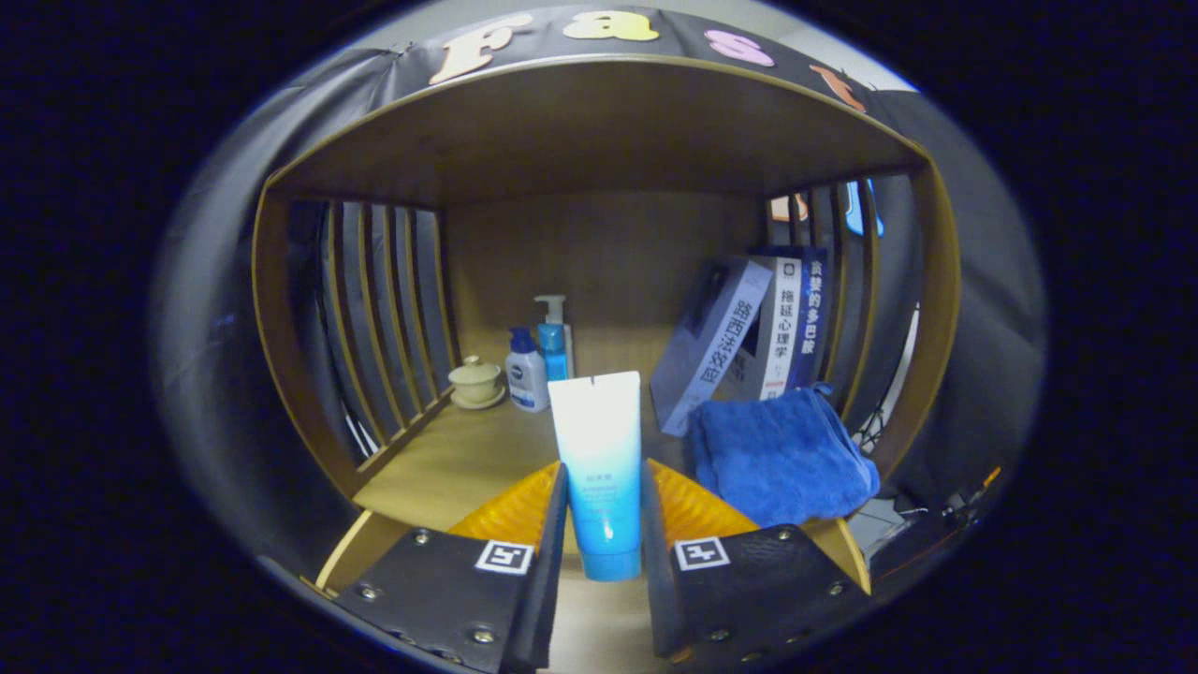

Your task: Pull open the drawer, take out the items inside it, and place them on the countertop above the cabinet.

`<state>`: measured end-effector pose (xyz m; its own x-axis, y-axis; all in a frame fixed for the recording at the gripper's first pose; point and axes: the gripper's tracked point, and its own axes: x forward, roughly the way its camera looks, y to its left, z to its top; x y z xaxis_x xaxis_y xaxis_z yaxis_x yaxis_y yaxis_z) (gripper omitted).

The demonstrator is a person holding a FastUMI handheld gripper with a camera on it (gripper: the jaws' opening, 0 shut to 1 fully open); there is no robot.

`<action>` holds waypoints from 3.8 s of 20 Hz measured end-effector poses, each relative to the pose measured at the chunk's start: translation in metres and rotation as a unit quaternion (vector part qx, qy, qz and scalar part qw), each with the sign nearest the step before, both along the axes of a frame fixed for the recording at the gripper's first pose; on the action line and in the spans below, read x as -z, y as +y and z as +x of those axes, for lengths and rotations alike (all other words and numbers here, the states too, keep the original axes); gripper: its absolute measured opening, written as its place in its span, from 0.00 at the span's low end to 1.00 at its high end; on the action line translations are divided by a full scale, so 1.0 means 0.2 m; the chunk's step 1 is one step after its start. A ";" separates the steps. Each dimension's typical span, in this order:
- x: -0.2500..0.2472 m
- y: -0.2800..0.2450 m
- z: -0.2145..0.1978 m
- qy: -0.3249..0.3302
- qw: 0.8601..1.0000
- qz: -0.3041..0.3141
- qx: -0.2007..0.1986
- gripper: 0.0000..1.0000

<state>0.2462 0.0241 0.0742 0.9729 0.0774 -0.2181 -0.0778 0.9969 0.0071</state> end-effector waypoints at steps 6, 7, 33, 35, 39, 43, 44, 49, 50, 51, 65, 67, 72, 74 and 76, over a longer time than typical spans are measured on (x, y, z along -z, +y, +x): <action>0.19 0.06 0.24 0.023 1.000 0.011 0.008 0.41; 0.21 0.08 0.28 0.024 1.000 0.013 0.008 0.41; 0.22 -0.07 0.27 0.022 0.996 0.065 0.065 1.00; 0.15 -0.06 0.14 0.004 0.997 0.060 0.051 1.00; 0.02 -0.07 -0.14 -0.041 0.998 0.044 0.035 1.00; -0.07 -0.07 -0.42 -0.079 0.996 0.031 0.022 1.00; -0.08 -0.06 -0.48 -0.086 0.996 0.034 0.017 1.00; -0.01 -0.07 -0.83 -0.107 0.994 0.025 0.012 1.00; 0.02 -0.09 -0.89 -0.111 0.994 0.019 0.015 1.00; 0.04 -0.09 -0.94 -0.114 0.993 0.015 0.015 1.00; 0.80 -0.10 -1.20 -0.085 0.996 0.012 0.021 1.00; 0.89 -0.11 -1.18 -0.072 0.997 0.023 0.027 1.00; 1.05 -0.14 -1.08 -0.048 0.997 0.031 0.045 1.00; 1.07 -0.11 -1.05 -0.053 0.997 0.040 0.036 0.99; 1.06 -0.12 -1.05 -0.069 0.996 0.039 0.035 0.99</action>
